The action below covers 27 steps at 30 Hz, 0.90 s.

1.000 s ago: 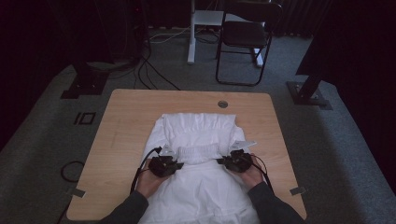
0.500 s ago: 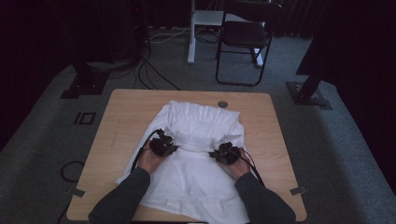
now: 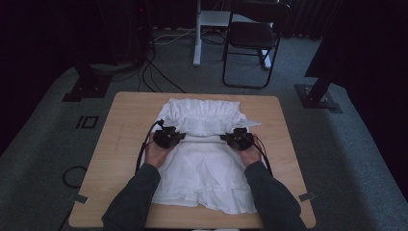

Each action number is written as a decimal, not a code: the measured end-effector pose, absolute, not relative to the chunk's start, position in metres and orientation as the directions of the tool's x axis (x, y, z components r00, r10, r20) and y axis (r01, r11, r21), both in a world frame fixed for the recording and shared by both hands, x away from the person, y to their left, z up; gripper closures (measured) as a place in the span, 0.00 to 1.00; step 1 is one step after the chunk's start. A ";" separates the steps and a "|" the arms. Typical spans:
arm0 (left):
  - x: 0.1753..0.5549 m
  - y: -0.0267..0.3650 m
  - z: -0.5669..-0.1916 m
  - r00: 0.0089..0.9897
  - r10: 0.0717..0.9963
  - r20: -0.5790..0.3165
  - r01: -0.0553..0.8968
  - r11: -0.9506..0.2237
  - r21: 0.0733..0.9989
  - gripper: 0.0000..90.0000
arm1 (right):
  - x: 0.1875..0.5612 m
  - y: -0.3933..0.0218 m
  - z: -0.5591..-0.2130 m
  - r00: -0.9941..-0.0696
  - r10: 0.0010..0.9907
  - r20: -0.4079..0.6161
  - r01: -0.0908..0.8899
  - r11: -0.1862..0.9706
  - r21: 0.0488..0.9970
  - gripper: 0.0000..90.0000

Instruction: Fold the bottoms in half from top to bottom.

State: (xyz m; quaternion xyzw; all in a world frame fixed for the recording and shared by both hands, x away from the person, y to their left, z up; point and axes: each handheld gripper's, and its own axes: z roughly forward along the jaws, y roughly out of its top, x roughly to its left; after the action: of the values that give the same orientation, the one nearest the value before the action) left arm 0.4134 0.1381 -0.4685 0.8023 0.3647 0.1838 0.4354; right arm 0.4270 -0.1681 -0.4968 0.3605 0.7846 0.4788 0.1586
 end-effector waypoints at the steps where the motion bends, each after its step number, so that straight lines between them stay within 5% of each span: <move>1: 0.390 0.138 -0.437 0.693 0.721 0.007 0.331 -0.327 0.885 0.97 | 0.410 -0.172 -0.468 -0.685 0.728 0.027 0.308 0.256 0.916 0.95; 6: 0.368 0.141 -0.444 0.731 0.682 0.003 0.330 -0.358 0.873 0.96 | 0.378 -0.176 -0.461 -0.701 0.712 -0.025 0.261 0.289 0.921 0.95; 14: 0.357 0.140 -0.539 0.730 0.674 -0.108 0.511 -0.435 0.742 0.94 | 0.357 -0.169 -0.544 -0.722 0.689 0.061 0.442 0.391 0.808 0.95; 17: 0.359 0.140 -0.552 0.721 0.679 -0.140 0.544 -0.429 0.721 0.84 | 0.357 -0.167 -0.556 -0.714 0.696 0.078 0.472 0.395 0.789 0.92; 21: 0.351 0.152 -0.532 0.756 0.628 -0.183 0.509 -0.388 0.768 0.69 | 0.360 -0.174 -0.550 -0.701 0.696 0.156 0.518 0.346 0.782 0.65; 24: 0.351 0.168 -0.511 0.742 0.646 -0.178 0.485 -0.334 0.808 0.66 | 0.356 -0.186 -0.531 -0.703 0.687 0.183 0.491 0.282 0.824 0.56; 26: 0.359 0.174 -0.504 0.706 0.688 -0.165 0.495 -0.313 0.811 0.76 | 0.359 -0.194 -0.519 -0.693 0.694 0.195 0.472 0.233 0.850 0.64; 27: 0.365 0.175 -0.502 0.690 0.706 -0.159 0.503 -0.309 0.807 0.87 | 0.363 -0.196 -0.514 -0.685 0.702 0.192 0.469 0.224 0.854 0.80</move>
State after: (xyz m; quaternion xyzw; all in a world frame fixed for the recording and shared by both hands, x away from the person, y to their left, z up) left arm 0.3648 0.1749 -0.5018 0.8010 0.3774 0.1128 0.4507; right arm 0.3626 -0.1960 -0.5142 0.3788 0.7734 0.4944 0.1178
